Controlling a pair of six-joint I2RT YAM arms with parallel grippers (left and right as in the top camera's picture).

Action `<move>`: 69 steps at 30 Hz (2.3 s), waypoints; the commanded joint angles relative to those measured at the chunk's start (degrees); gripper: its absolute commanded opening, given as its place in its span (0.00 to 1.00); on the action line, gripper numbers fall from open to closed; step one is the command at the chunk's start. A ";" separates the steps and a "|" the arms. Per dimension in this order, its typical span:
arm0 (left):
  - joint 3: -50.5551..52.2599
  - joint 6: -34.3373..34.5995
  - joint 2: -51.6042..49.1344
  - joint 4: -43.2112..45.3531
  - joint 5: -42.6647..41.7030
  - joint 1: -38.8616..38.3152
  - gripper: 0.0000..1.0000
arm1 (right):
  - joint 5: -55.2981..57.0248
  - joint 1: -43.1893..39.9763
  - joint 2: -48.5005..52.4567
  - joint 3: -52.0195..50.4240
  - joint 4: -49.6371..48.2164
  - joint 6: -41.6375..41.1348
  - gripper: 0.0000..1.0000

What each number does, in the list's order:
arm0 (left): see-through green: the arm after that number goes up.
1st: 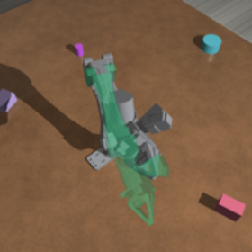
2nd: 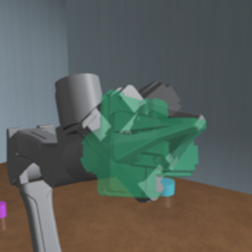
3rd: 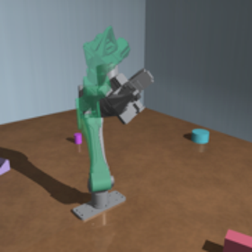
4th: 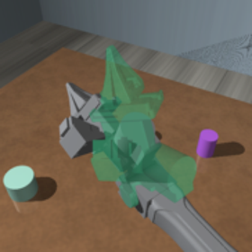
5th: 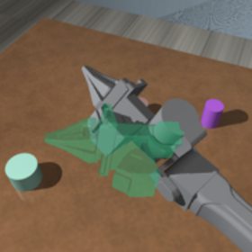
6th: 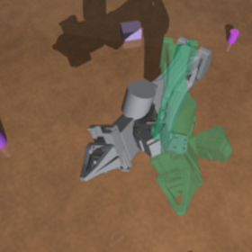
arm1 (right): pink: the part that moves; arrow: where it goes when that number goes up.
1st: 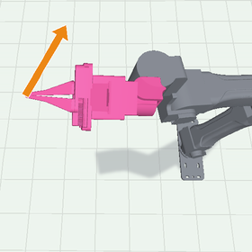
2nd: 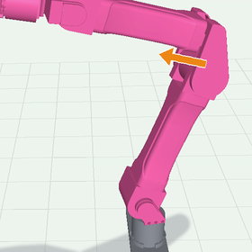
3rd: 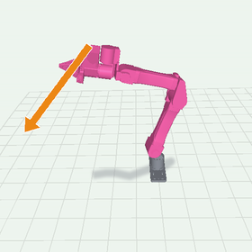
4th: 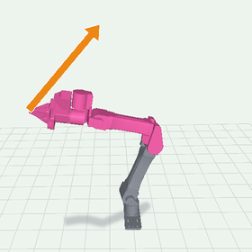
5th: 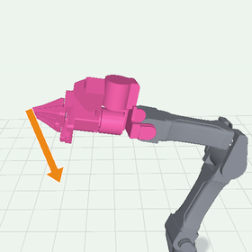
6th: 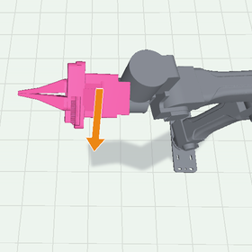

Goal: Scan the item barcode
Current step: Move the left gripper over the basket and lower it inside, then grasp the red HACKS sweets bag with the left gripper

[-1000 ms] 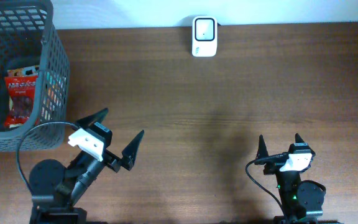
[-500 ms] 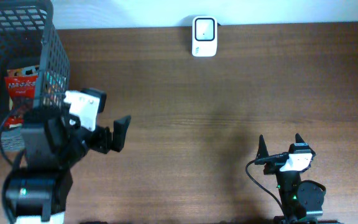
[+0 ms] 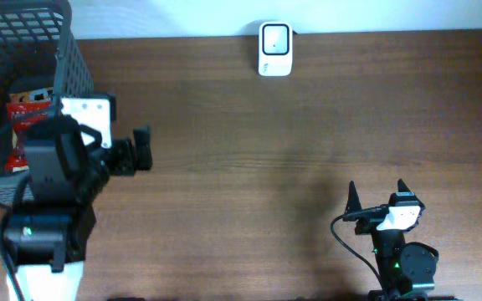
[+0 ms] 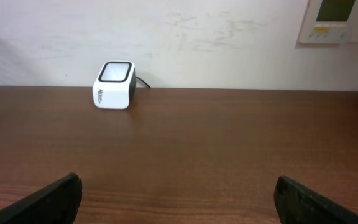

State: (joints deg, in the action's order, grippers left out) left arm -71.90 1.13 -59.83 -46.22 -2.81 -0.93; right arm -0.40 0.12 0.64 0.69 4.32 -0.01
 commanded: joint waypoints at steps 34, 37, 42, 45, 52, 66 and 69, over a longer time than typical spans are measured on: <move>-38.05 8.24 -45.22 -8.07 4.09 32.61 0.99 | 0.68 -0.20 -0.28 -0.37 0.37 -0.24 0.98; -38.03 8.24 -48.76 -8.31 4.02 32.59 0.99 | 0.68 -0.20 -0.28 -0.37 0.37 -0.24 0.98; -38.03 2.40 -53.18 -8.35 4.07 32.54 0.94 | 0.68 -0.20 -0.28 -0.37 0.37 -0.24 0.98; -38.03 -2.10 -55.54 -8.55 4.26 32.54 0.95 | 0.68 -0.20 -0.28 -0.37 0.37 -0.24 0.98; -37.86 -3.41 -58.18 -8.92 14.62 31.56 0.89 | 0.68 -0.20 -0.28 -0.37 0.37 -0.24 0.98; -36.89 -5.99 -64.87 -9.77 14.71 28.20 0.97 | 0.68 -0.20 -0.28 -0.37 0.37 -0.24 0.98; -36.89 -5.99 -65.96 -10.10 14.99 28.26 0.97 | 0.68 -0.20 -0.28 -0.37 0.37 -0.24 0.98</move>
State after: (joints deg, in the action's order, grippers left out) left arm -109.03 -3.92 -124.55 -56.05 11.31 27.16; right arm -0.38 0.14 0.64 0.67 4.32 -0.01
